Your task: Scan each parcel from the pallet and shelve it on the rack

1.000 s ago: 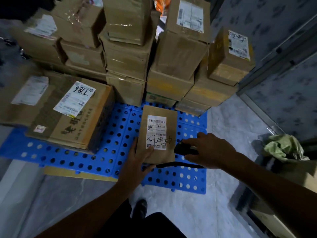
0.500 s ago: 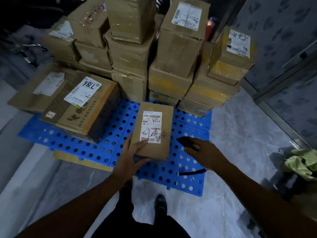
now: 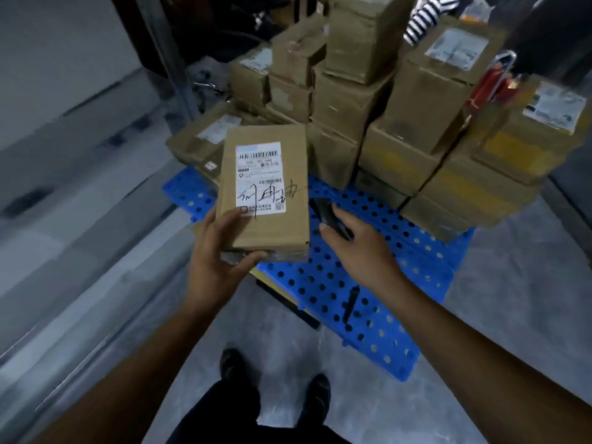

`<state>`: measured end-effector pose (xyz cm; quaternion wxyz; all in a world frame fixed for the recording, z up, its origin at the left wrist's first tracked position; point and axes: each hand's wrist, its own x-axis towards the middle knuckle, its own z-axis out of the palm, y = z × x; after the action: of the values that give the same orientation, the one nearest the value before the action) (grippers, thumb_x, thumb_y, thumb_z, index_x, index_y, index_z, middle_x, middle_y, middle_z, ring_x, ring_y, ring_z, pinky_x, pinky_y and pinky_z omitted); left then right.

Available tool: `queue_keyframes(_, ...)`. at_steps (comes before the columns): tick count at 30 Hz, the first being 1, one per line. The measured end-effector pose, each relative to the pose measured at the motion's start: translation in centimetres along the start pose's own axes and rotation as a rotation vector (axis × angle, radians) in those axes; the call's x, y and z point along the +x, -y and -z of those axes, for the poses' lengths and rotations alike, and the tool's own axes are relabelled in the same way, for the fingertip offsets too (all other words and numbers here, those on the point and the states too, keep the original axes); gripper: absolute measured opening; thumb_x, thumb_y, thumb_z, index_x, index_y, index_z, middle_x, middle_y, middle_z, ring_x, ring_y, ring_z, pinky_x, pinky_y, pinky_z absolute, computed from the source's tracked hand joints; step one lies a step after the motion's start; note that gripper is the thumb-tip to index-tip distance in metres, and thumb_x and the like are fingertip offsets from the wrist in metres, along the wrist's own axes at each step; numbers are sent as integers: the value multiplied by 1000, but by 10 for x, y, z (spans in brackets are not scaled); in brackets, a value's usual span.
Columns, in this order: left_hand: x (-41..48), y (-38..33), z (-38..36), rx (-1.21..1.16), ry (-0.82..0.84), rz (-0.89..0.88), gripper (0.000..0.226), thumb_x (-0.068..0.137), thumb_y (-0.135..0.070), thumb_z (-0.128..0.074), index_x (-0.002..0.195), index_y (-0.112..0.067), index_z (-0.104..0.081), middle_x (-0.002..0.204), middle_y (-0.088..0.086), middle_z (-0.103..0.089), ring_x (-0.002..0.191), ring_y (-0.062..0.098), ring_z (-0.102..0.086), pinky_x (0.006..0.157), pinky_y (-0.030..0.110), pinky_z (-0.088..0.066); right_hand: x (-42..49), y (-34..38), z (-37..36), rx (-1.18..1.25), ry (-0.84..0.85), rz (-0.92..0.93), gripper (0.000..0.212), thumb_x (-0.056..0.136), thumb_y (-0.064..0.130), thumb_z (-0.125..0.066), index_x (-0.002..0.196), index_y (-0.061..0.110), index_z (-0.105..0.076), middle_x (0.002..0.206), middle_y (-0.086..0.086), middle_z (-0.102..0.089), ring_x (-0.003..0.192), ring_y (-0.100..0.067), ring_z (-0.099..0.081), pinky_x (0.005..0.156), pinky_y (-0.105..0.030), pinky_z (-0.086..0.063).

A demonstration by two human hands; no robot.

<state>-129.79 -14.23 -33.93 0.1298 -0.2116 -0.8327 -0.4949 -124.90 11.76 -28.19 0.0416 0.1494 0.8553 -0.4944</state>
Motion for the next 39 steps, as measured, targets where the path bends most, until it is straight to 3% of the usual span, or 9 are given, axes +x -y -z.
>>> queue_keyframes(6,37,13,101,5,-221,-29,82,83,-58,-77,150,-38,-33,157,-3,-38,145,13,-40,114,23,-38,52,103,-63,119,76,188,49,96,53,-57,143,45,-48,113,40,-55,102,13,-59,68,-14,-52)
queue_keyframes(10,65,33,179,87,-345,-136,91,82,-45,-82,151,-42,-23,162,-5,-29,149,25,-36,117,36,-39,78,187,-115,124,91,292,22,95,50,-60,111,63,-51,87,58,-51,85,30,-51,59,2,-40)
queue_keyframes(14,101,48,245,173,-420,-158,86,83,-48,-80,149,-33,-27,160,19,-32,153,22,-31,119,27,-35,105,258,-153,114,115,362,23,90,62,-58,110,73,-54,87,54,-52,88,17,-56,66,-14,-47)
queue_keyframes(19,150,56,299,171,-441,-169,81,85,-59,-72,146,-42,-21,164,-3,-24,151,2,-26,117,17,-33,141,327,-173,171,146,405,40,81,69,-57,120,67,-48,109,22,-62,102,-15,-64,72,-32,-49)
queue_keyframes(26,234,57,303,189,-514,-161,78,83,-65,-72,141,-53,-22,149,-21,-34,139,-6,-37,106,8,-37,205,371,-156,266,162,457,71,65,76,-59,132,51,-57,115,9,-68,100,-14,-67,72,-28,-51)
queue_keyframes(30,285,52,291,226,-557,-166,75,82,-59,-75,138,-50,-26,157,-14,-30,146,9,-36,114,27,-41,254,393,-139,263,170,484,70,58,91,-58,121,62,-59,102,4,-73,85,-18,-70,59,-36,-56)
queue_keyframes(33,316,59,286,284,-609,-186,78,84,-46,-79,143,-31,-30,165,2,-23,153,23,-29,116,47,-41,297,417,-132,228,230,533,60,63,87,-61,117,63,-61,102,-10,-74,89,-31,-72,77,-54,-59)
queue_keyframes(37,350,71,287,435,-736,-92,79,89,-45,-76,149,-33,-26,170,6,-6,157,16,-13,116,50,-42,346,453,-142,194,334,561,23,76,70,-63,92,56,-72,67,15,-69,61,-2,-65,53,-17,-49)
queue_keyframes(39,366,79,289,581,-777,-52,73,93,-44,-72,151,-37,-29,170,5,3,158,16,-1,117,56,-38,367,467,-152,180,380,586,24,87,59,-63,66,49,-67,54,16,-55,50,-2,-55,52,-17,-39)
